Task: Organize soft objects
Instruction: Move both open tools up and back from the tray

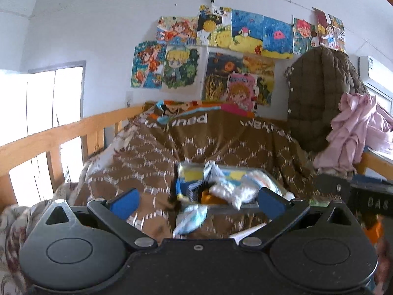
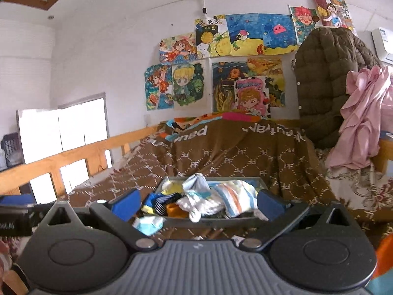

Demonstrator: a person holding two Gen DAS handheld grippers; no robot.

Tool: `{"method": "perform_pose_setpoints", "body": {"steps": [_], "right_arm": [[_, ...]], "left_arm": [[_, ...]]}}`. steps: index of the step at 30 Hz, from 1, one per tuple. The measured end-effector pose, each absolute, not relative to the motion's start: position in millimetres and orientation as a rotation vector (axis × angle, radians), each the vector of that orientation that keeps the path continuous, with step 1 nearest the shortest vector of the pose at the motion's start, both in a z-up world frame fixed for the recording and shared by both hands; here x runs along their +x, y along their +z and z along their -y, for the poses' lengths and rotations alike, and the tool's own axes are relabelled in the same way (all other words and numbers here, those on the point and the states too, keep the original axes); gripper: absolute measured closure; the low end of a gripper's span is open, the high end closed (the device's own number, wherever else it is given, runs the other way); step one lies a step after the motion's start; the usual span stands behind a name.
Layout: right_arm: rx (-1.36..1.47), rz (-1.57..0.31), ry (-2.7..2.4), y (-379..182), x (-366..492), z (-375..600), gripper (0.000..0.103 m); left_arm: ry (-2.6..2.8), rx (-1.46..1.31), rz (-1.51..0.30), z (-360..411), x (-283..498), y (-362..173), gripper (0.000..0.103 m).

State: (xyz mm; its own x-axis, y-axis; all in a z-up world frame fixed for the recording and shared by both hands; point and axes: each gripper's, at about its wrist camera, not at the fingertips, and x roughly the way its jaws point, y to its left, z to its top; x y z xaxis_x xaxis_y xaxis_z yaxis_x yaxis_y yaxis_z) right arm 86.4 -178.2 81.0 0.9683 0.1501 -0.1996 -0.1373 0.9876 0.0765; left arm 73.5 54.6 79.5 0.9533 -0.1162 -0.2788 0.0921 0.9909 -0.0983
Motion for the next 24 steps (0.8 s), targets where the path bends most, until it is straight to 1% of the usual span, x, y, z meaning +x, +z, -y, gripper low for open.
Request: {"method": "perform_pose_setpoints", "body": {"steps": [6,9,13,24], "right_arm": [[0.051,-0.300,0.129,68.1,81.9,172.0,0.000],[0.027,-0.398,0.123,58.1,86.8,165.9,0.000],[0.011,-0.521,0.120,44.8,97.4,159.4,0.000],[-0.046,-0.637,0.164,29.9,109.9,145.1,0.000]], "left_arm": [[-0.129,-0.090,-0.369,-58.4,70.9,60.5,0.001],[-0.141,-0.064,-0.415,-55.1,76.2,55.5,0.001],[-0.154,-0.014,-0.541,-52.0,85.9,41.2,0.001],[-0.080,-0.108,-0.681,-74.5,105.7,25.0,0.001]]}}
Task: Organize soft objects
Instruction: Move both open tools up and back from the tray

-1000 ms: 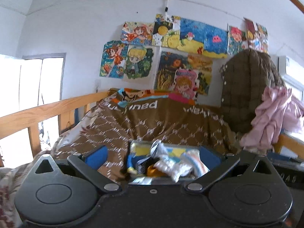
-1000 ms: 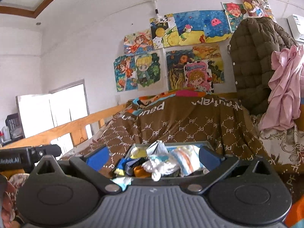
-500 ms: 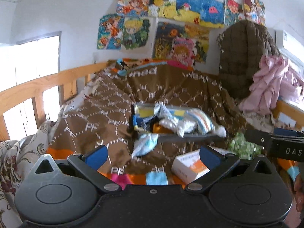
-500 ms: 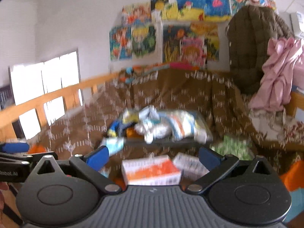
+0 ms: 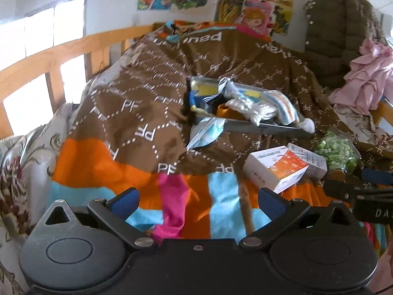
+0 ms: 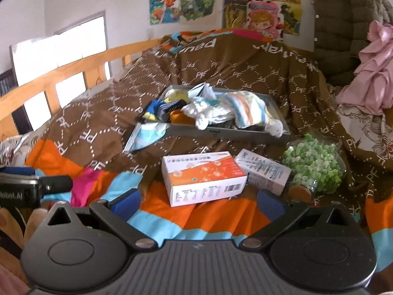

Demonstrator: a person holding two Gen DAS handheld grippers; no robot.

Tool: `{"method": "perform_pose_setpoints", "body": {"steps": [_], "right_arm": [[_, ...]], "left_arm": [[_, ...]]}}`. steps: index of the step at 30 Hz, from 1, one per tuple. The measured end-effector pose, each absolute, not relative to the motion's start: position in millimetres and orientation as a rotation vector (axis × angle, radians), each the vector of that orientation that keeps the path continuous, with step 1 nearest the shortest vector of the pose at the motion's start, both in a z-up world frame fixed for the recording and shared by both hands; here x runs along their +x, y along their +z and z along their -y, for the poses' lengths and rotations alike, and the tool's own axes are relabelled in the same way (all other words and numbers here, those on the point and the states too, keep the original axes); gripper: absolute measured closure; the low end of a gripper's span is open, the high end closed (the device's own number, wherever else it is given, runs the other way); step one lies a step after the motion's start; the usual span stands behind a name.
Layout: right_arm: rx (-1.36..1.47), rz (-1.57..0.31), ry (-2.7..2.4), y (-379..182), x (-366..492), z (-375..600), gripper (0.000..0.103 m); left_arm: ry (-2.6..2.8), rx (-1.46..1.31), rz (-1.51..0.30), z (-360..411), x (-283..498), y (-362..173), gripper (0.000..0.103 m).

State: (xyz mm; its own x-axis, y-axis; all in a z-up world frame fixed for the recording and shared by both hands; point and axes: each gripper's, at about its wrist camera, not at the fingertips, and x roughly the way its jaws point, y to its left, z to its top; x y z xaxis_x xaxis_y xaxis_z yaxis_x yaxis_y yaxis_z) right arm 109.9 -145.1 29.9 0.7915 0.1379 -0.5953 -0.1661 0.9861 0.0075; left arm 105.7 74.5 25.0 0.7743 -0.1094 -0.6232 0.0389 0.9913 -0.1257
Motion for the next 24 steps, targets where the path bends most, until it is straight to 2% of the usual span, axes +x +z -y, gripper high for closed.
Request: {"method": "perform_pose_setpoints", "body": {"steps": [24], "right_arm": [[-0.149,-0.600,0.321,30.1,107.6,116.8,0.000]], "left_arm": [[-0.091,-0.218,-0.698,-82.7,116.9,28.6,0.001]]}}
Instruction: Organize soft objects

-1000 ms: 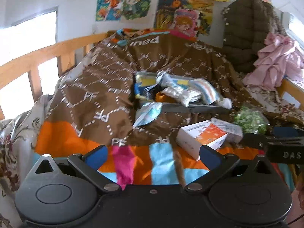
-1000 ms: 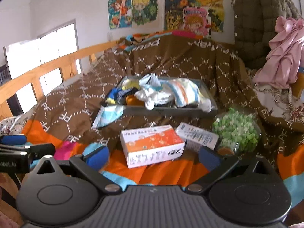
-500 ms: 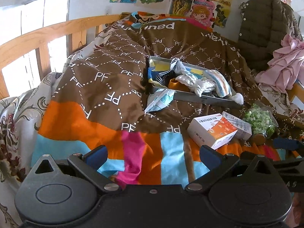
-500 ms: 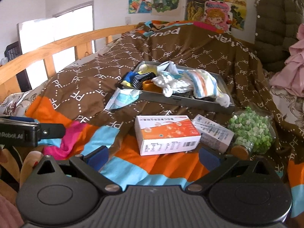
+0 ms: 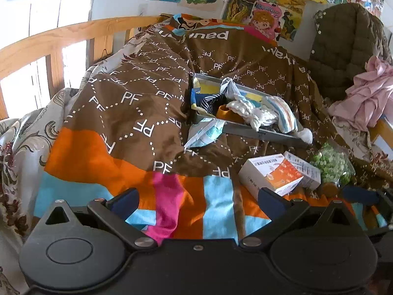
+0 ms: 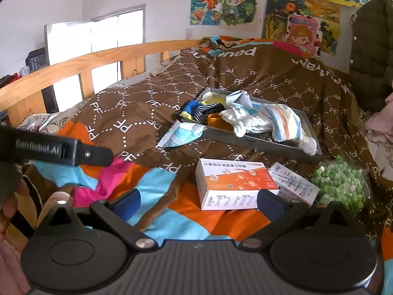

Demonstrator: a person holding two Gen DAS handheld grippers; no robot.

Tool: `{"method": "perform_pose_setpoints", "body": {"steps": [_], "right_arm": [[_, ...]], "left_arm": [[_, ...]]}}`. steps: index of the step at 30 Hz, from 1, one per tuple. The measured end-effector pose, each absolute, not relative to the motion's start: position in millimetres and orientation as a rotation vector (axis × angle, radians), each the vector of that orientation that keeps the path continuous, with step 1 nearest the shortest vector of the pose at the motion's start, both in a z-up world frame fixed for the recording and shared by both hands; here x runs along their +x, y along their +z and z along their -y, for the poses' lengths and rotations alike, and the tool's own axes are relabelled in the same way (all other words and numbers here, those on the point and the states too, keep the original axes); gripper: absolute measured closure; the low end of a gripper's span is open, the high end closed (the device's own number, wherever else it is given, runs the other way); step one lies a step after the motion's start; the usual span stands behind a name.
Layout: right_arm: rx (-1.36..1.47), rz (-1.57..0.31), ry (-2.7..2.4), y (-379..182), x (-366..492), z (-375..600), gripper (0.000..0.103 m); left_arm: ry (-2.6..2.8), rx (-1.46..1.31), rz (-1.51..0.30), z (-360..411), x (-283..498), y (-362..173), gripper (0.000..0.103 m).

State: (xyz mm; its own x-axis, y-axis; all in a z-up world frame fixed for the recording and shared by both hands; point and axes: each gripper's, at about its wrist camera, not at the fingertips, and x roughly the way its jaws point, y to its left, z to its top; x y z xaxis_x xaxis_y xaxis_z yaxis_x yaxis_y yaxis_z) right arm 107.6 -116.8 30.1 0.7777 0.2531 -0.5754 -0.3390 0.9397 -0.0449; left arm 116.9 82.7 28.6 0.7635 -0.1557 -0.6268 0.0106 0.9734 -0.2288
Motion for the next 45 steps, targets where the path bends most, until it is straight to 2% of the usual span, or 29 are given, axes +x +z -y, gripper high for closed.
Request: {"method": "perform_pose_setpoints", "body": {"steps": [9,22,45], "right_arm": [[-0.172,-0.561,0.372,29.8,108.7,106.6,0.000],[-0.165,-0.532,0.359,27.5,132.8,99.9,0.000],[-0.161,-0.568,0.325,16.7,168.3,92.0,0.000]], "left_arm": [[-0.057,-0.344,-0.671,-103.9,119.6,36.2,0.001],[-0.040,-0.381,-0.674,-120.4,130.3,27.0,0.001],[-0.036,-0.305,-0.620,-126.3,157.8,4.4,0.001]]}}
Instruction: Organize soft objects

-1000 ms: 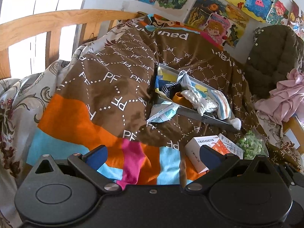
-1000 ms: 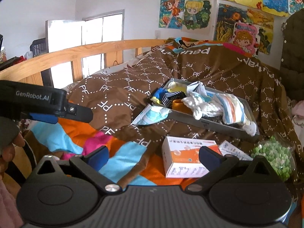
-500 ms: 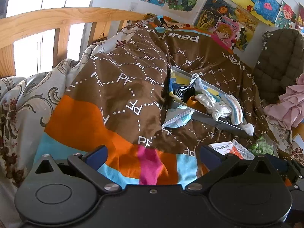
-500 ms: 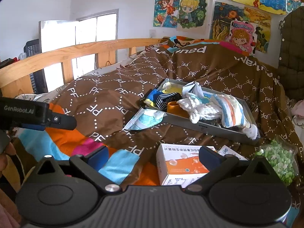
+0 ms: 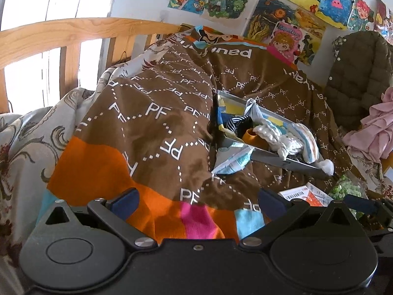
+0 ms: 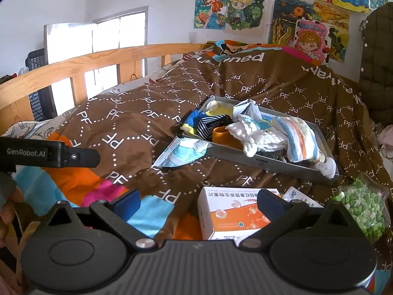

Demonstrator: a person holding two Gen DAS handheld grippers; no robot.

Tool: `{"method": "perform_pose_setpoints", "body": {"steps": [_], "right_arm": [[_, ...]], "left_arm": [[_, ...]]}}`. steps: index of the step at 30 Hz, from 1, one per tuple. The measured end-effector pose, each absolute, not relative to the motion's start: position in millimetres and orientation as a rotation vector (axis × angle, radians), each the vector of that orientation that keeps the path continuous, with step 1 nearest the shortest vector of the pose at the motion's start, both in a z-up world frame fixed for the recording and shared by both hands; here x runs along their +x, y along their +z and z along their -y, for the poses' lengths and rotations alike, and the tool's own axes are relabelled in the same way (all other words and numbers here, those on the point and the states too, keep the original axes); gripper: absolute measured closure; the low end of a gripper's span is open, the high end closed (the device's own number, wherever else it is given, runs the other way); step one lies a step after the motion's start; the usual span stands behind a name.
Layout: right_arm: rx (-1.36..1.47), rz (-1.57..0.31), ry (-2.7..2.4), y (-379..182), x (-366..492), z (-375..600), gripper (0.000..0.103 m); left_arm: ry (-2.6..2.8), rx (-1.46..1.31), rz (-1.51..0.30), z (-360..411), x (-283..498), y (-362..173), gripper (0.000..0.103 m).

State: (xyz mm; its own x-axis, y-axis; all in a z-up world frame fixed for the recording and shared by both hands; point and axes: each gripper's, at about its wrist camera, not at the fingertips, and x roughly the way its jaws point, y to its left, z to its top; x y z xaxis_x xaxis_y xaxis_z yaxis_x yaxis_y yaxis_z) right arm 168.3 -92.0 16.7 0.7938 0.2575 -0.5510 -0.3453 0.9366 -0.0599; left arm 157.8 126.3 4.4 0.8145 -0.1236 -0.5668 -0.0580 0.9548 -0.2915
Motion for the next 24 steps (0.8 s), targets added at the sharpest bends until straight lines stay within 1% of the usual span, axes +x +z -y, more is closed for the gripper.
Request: {"method": "perform_pose_setpoints", "body": {"steps": [10,24], "right_arm": [[-0.133,-0.562,0.324,24.6,190.2,92.9,0.000],[-0.072,-0.554,0.282,30.6,208.5,111.7,0.000]], "left_arm": [[-0.050,-0.257,-0.544,-121.1,175.1,-1.5,0.001],[-0.035,-0.228,-0.526,-117.9,191.8,-10.4,0.001]]}}
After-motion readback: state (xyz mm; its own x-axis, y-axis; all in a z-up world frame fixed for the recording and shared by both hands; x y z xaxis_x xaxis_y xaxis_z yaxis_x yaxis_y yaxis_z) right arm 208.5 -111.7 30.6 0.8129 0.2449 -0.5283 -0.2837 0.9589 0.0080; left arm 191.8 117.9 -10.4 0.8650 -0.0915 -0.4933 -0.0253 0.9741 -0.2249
